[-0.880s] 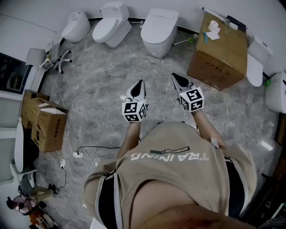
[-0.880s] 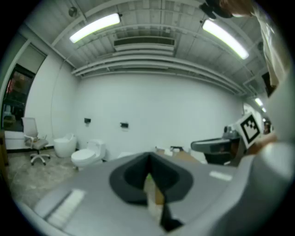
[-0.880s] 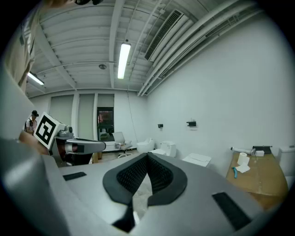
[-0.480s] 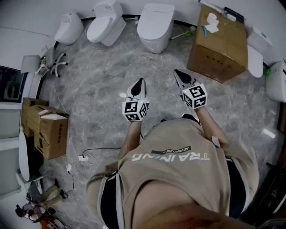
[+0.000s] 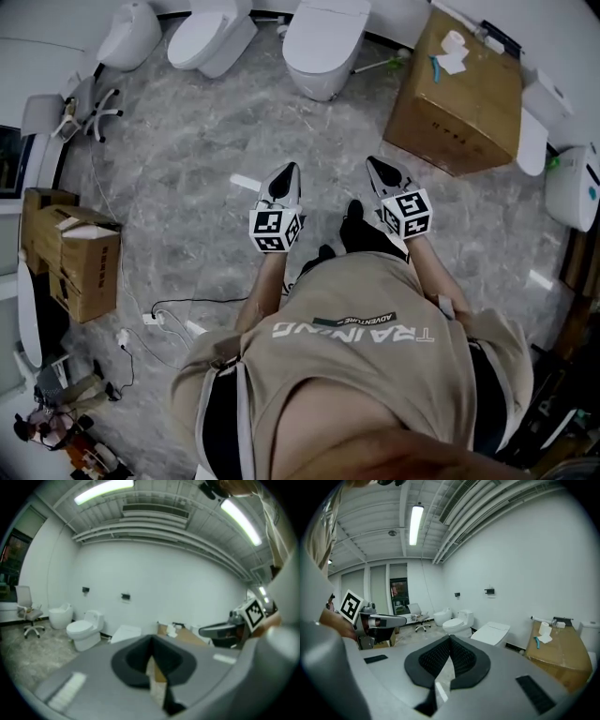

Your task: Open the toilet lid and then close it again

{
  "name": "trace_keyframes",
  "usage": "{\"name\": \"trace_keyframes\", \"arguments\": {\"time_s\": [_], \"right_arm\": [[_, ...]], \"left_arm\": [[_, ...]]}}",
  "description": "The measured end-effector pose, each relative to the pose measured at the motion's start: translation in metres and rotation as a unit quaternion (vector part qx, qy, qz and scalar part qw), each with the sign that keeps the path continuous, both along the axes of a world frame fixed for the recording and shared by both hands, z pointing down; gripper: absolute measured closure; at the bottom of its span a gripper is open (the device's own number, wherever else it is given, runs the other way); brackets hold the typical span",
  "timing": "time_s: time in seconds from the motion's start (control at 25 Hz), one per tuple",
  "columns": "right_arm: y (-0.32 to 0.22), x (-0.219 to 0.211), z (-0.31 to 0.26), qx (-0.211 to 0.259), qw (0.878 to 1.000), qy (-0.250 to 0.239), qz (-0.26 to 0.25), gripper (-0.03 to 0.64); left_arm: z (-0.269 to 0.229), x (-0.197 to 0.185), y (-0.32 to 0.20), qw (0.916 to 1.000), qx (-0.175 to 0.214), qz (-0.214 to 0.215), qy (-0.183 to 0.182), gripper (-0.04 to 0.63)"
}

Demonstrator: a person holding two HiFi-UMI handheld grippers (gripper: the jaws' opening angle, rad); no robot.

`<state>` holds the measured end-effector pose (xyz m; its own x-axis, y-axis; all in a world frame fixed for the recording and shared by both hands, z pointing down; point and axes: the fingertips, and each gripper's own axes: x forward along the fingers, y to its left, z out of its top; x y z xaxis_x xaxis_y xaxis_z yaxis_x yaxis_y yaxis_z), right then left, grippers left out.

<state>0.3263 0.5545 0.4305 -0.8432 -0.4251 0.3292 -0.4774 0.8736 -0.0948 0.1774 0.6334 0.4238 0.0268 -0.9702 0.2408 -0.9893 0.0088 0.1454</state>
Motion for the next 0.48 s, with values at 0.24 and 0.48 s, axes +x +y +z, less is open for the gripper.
{"name": "trace_keyframes", "arguments": {"time_s": [0.24,0.48], "right_arm": [[-0.082,-0.015,0.01,-0.02,0.999,-0.028,0.007,0.607],[-0.139,-0.047,0.026,-0.044,0.998,-0.034,-0.034,0.607]], "left_arm": [[-0.007,-0.019,-0.057,0.9995,-0.016,-0.018,-0.019,0.592],[-0.01,-0.04,-0.119,0.9983,-0.029,-0.043,-0.025,0.592]]}}
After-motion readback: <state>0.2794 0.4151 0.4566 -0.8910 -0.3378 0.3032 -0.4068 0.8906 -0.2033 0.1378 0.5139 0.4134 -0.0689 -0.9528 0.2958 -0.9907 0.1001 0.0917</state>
